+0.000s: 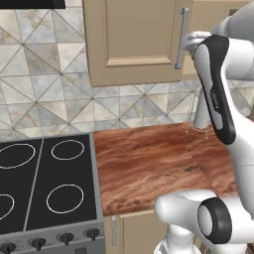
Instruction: Move the bowls from the cabinet to the plates on the dining table.
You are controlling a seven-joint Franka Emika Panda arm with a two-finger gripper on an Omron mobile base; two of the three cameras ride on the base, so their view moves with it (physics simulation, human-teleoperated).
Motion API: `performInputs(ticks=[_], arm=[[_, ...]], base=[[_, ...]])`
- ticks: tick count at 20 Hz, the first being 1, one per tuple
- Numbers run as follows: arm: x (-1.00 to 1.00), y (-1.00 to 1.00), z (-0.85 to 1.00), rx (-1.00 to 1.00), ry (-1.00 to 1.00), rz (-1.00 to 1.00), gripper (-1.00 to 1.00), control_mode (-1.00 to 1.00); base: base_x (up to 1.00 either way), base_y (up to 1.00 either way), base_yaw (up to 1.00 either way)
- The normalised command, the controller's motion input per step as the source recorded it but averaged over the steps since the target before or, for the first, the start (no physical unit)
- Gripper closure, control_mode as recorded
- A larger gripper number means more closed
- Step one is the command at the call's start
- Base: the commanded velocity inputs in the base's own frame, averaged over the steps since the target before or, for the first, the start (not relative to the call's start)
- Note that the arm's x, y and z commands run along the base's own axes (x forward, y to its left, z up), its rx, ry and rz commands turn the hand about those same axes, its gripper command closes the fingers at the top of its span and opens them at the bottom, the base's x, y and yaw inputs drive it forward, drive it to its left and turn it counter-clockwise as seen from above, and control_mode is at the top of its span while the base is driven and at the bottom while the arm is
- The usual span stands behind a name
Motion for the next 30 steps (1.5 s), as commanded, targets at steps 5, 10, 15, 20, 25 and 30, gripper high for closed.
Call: performInputs(ticks=[5,10,15,20,25,30], arm=[[0.45,0.11,0.0,0.0,0.03,0.02,-1.0,-1.0],[0.39,0.12,0.0,-0.02,0.0,0.0,-1.0,-1.0],[0.36,0.06,0.0,-0.05,0.0,0.0,-1.0,-1.0],[0.37,0.0,0.0,-0.03,0.0,0.0,-1.0,-1.0],[0.31,-0.1,0.0,0.01,0.0,0.01,-1.0,-1.0],[0.3,-0.08,0.0,0.04,0.0,0.02,-1.0,-1.0]], base=[[0.0,0.0,0.0],[0.0,0.0,0.0],[0.0,0.0,0.0],[0.0,0.0,0.0],[0.0,0.0,0.0],[0.0,0.0,0.0]])
